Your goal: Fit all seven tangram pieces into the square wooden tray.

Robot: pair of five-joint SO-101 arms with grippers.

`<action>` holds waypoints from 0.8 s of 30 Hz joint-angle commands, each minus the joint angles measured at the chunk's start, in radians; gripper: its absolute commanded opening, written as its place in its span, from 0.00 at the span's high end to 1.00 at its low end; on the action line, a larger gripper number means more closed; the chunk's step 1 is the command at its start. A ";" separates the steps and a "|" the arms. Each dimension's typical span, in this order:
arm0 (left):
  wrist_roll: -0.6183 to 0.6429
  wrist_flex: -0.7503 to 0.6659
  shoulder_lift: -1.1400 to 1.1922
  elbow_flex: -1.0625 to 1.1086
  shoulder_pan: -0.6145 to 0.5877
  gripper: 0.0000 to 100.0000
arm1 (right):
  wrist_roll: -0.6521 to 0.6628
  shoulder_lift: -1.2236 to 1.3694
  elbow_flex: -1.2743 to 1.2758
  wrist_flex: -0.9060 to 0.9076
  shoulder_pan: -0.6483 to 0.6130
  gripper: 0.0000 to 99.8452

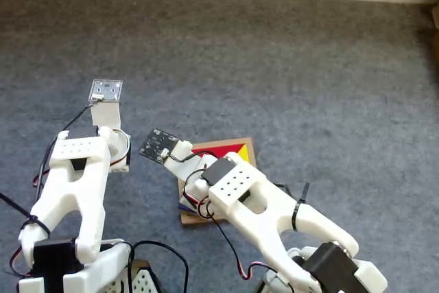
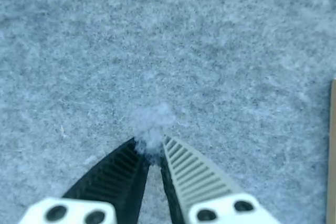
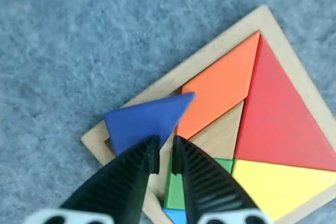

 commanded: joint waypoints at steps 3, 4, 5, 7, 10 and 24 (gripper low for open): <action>0.000 -0.006 -0.033 -0.005 -0.007 1.00 | 0.003 -0.148 -0.025 -0.018 0.012 0.95; 0.000 -0.008 -0.033 -0.005 -0.007 1.00 | 0.003 -0.162 -0.013 -0.019 0.007 0.95; 0.000 -0.008 -0.033 -0.005 -0.007 1.00 | 0.003 -0.168 -0.002 -0.022 0.005 0.95; 0.000 -0.008 -0.033 -0.005 -0.007 1.00 | -0.006 -0.168 0.018 -0.047 -0.015 0.95; 0.000 -0.008 -0.033 -0.005 -0.007 1.00 | -0.048 -0.168 0.059 -0.082 -0.042 0.95; 0.000 -0.008 -0.033 -0.005 -0.008 1.00 | -0.052 -0.166 0.170 -0.076 -0.087 0.95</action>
